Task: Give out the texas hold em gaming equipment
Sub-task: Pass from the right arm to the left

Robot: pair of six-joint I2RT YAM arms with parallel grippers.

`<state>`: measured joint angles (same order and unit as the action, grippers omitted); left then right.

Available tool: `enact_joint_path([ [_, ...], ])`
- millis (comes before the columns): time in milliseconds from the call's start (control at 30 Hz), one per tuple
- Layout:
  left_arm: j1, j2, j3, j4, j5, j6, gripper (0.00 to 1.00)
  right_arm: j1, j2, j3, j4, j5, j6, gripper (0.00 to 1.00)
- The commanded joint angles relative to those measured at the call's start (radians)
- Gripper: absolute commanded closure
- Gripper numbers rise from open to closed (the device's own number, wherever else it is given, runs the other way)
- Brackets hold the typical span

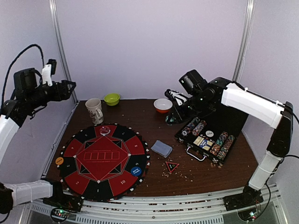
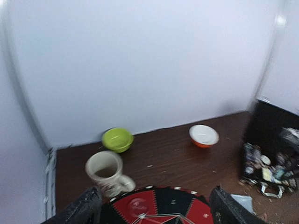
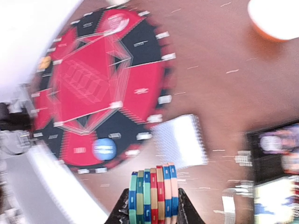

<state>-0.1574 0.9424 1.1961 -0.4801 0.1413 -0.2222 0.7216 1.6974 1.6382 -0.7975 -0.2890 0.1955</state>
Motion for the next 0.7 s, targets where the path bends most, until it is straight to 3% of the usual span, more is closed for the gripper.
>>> enact_joint_path([
  [0,-0.407,0.079,0.084,-0.003,0.062,0.299,0.17,0.018,-0.004,-0.096,0.177,-0.325,0.184,1.0],
  [167,-0.87,0.138,-0.019,-0.04,0.006,0.657,0.12,0.033,-0.062,-0.258,0.401,-0.475,0.343,1.0],
  [233,-0.949,0.172,-0.075,0.015,-0.066,0.743,0.1,0.043,-0.078,-0.317,0.491,-0.515,0.41,1.0],
  [400,-0.978,0.273,-0.148,0.189,-0.14,0.817,0.02,0.089,-0.07,-0.363,0.532,-0.512,0.445,1.0],
  [567,-0.978,0.411,-0.134,0.261,-0.191,0.829,0.02,0.114,-0.07,-0.386,0.618,-0.524,0.499,1.0],
  [667,-0.976,0.484,-0.115,0.284,-0.27,0.793,0.12,0.122,-0.066,-0.385,0.627,-0.521,0.506,1.0],
])
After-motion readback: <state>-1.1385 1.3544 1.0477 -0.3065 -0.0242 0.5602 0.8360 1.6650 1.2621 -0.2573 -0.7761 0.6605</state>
